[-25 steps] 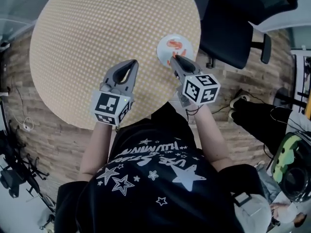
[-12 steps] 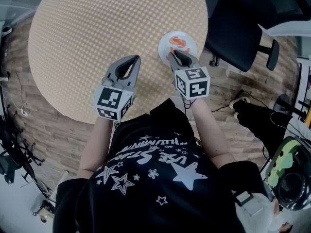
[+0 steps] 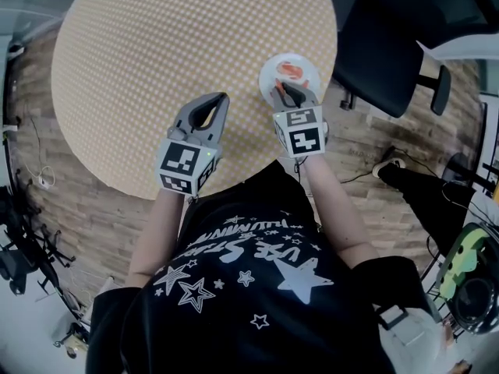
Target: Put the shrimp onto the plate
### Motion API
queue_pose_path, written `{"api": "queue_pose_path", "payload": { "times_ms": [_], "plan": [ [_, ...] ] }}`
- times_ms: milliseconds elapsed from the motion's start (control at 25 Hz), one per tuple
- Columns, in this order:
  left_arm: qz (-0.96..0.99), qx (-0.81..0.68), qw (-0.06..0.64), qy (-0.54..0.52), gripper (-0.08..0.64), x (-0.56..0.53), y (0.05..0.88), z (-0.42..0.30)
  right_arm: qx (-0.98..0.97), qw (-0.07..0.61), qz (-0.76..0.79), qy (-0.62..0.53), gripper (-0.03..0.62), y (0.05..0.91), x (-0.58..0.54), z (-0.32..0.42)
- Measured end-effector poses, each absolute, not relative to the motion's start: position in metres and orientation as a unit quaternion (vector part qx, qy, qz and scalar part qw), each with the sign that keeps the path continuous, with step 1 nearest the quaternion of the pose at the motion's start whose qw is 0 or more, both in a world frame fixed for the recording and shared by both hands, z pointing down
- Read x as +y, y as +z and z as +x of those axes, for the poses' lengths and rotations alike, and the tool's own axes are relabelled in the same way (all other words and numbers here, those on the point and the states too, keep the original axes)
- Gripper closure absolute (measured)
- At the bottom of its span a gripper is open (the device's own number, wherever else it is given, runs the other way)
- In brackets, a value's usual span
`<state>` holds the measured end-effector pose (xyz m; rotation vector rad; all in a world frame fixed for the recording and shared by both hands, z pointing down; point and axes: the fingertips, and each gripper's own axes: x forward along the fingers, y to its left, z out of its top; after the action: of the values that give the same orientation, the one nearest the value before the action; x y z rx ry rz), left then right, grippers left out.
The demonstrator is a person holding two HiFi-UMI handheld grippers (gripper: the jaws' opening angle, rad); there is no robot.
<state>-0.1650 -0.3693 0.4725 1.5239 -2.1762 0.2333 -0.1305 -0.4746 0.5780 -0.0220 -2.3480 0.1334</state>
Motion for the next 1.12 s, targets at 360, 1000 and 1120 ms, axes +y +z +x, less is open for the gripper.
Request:
{"api": "queue_pose_path", "payload": {
  "times_ms": [360, 1000, 1120],
  "plan": [
    [0.561, -0.788, 0.239, 0.085, 0.551, -0.361, 0.477, -0.167, -0.92, 0.39, 0.017, 0.044, 0.52, 0.583, -0.478, -0.131],
    [0.569, -0.789, 0.223, 0.065, 0.551, -0.305, 0.461, -0.172, -0.929, 0.35, 0.112, 0.039, 0.52, 0.55, -0.477, -0.121],
    [0.581, -0.782, 0.216, 0.057, 0.551, -0.291, 0.456, -0.17, -0.929, 0.337, 0.143, 0.044, 0.521, 0.536, -0.479, -0.11]
  ]
}}
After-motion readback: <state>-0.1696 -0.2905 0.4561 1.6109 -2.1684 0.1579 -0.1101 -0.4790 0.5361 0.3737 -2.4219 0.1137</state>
